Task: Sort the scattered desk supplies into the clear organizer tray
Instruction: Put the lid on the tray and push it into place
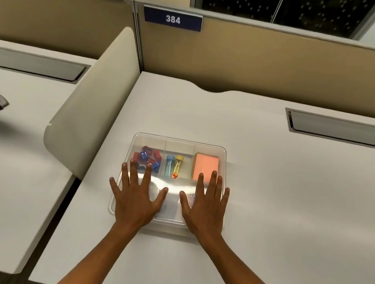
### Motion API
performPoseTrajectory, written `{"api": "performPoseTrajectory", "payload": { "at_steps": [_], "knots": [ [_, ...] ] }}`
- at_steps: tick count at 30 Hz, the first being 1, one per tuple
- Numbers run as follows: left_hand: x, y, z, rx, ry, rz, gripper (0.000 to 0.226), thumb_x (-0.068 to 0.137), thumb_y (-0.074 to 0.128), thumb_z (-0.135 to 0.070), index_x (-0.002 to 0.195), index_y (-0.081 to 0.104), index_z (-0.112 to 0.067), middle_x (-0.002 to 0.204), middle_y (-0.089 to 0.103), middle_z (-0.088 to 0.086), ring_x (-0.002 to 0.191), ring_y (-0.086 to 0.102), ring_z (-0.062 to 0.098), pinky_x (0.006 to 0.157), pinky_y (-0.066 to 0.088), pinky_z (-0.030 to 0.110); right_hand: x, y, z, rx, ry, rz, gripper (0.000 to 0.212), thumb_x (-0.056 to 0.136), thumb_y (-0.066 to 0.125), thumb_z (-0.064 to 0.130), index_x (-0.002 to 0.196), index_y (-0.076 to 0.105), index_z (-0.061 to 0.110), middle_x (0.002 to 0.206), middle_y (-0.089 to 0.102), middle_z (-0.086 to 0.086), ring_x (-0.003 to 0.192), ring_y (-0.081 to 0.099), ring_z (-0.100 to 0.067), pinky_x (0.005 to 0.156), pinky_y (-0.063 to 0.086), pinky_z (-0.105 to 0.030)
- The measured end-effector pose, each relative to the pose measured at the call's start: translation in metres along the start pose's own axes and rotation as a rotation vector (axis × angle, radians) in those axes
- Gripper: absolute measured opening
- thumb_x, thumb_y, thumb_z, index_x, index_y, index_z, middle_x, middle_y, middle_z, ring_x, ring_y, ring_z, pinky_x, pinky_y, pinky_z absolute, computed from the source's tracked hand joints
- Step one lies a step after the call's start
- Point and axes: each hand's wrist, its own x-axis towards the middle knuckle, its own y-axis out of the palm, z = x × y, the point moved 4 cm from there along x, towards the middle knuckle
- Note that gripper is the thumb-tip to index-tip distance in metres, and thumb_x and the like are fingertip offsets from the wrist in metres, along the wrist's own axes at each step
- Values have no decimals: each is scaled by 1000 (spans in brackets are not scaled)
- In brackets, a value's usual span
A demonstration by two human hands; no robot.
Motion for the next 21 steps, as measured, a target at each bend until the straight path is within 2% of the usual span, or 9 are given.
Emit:
{"api": "performPoseTrajectory", "payload": {
  "at_steps": [5,10,14,17,21],
  "knots": [
    [0,-3,-2,7,24,-5,85,81,18,-79,150,19,-29,159,7,9,146,4,31,109,0,68,3,1,1,-19,1,-1,83,86,12,76,151,19,25,159,7,-10,146,9,-33,113,6,-59],
    [-15,2,-25,-32,108,0,74,89,21,-66,149,26,-22,158,16,8,146,12,30,110,5,66,-2,2,28,-6,-103,3,72,92,10,66,151,20,24,160,8,-8,147,6,-30,113,8,-57],
    [-15,15,-23,-2,105,33,76,88,18,-69,146,31,-22,156,22,10,144,17,32,110,12,65,-4,18,41,-39,-156,6,71,89,24,66,147,30,26,158,19,-9,145,11,-31,113,8,-56],
    [-14,17,-23,21,101,28,76,87,22,-69,147,30,-23,157,20,9,144,16,32,111,12,64,-6,22,39,-69,-171,-36,72,88,40,63,148,28,25,158,17,-9,146,7,-30,115,2,-54],
    [-15,18,-23,36,90,-6,76,88,26,-66,149,24,-22,159,12,8,146,9,31,112,9,63,-8,22,41,-74,-169,-46,70,91,44,57,150,22,25,159,11,-9,147,3,-29,116,0,-53]
  ]
}}
